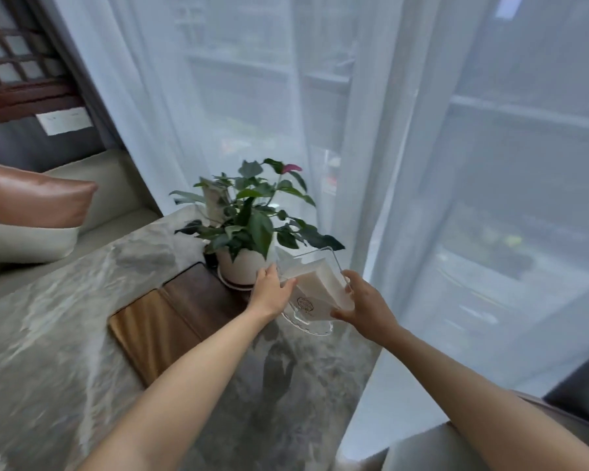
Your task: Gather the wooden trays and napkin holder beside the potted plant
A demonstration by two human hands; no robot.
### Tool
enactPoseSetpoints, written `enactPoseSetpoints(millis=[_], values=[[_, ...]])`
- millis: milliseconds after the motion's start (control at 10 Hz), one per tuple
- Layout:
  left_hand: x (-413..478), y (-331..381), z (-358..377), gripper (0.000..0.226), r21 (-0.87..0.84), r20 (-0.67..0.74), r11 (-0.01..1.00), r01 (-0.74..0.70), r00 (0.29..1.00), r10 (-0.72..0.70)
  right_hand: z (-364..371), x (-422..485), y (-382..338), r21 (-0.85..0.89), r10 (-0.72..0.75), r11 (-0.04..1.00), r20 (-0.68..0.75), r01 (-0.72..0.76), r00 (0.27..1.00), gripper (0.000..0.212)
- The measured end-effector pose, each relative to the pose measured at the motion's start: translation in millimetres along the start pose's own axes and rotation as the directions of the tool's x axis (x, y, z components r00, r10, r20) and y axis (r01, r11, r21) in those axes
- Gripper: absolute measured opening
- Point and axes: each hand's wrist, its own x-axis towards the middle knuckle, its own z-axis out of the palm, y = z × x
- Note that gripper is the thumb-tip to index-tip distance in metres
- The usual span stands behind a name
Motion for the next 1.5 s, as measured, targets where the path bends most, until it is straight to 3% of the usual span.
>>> enactPoseSetpoints(millis=[500,1200,1300,1400,1500], values=[[44.8,34.2,75.6,0.059,0.071,0.132,0.997,-0.005,0.991,-0.004,-25.9,16.9,71.0,-0.033,0.187,0.982,0.007,-0.187,0.982,0.075],[43.9,29.3,80.0,0.060,0.127,0.211,0.991,-0.038,0.978,0.011,-23.3,13.6,77.4,-0.162,0.215,0.966,0.064,-0.202,0.975,0.082],[34.7,29.4,71.0,0.057,0.167,0.161,0.985,-0.049,0.987,0.022,-24.0,7.7,70.0,-0.181,0.195,0.965,0.021,-0.188,0.981,0.078],[23.3,36.3,59.8,0.049,0.299,0.004,0.940,-0.165,0.985,0.171,-24.6,4.6,54.3,-0.199,0.072,0.976,-0.095,-0.090,0.993,0.071],[12.8,46.5,44.9,0.052,0.433,-0.096,0.849,-0.303,0.921,0.378,-30.1,3.2,29.5,-0.235,-0.101,0.971,-0.221,0.047,0.970,0.067]])
